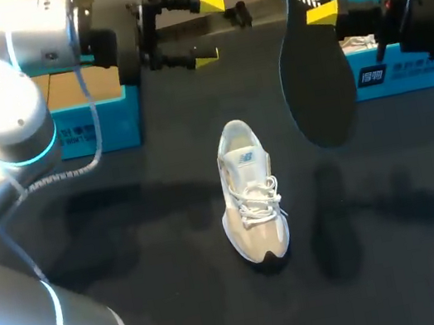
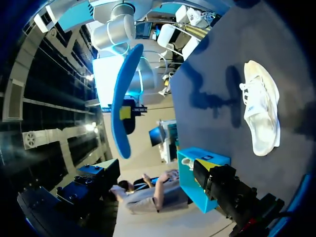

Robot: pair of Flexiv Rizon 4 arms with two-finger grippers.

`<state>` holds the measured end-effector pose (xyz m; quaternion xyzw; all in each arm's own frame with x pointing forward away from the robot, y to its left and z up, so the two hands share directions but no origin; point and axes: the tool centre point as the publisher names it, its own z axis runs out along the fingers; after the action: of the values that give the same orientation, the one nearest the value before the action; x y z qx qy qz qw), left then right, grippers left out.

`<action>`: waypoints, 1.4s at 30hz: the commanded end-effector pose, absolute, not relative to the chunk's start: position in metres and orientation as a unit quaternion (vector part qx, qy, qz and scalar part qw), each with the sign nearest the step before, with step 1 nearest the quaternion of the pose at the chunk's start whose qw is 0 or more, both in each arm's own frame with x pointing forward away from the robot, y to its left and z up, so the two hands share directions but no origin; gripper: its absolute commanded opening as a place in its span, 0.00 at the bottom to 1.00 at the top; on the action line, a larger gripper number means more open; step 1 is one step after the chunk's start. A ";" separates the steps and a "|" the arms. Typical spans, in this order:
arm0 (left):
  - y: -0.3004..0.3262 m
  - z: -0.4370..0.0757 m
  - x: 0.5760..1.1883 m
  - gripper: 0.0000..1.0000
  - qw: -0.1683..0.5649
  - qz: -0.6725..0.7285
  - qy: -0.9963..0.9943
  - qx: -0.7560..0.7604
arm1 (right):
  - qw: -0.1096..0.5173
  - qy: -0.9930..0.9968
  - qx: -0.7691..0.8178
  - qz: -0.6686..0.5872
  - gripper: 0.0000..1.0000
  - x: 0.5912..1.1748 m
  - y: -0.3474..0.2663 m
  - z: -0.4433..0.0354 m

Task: Take the shoe out of the shoebox, open the shoe tongue, remove and reinsert the insole, then place the shoe into the shoebox

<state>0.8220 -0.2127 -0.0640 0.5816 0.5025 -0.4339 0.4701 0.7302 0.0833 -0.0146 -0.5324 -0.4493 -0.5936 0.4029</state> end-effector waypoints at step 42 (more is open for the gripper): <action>-0.230 -0.068 0.784 1.00 0.509 -0.475 0.442 0.566 | 0.371 -0.431 -0.637 -0.520 0.00 0.816 0.091 -0.040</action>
<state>0.7841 -0.2243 -0.0621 0.5699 0.4416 -0.4761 0.5035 0.8021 0.0839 -0.0425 -0.6217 -0.4103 -0.5500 0.3776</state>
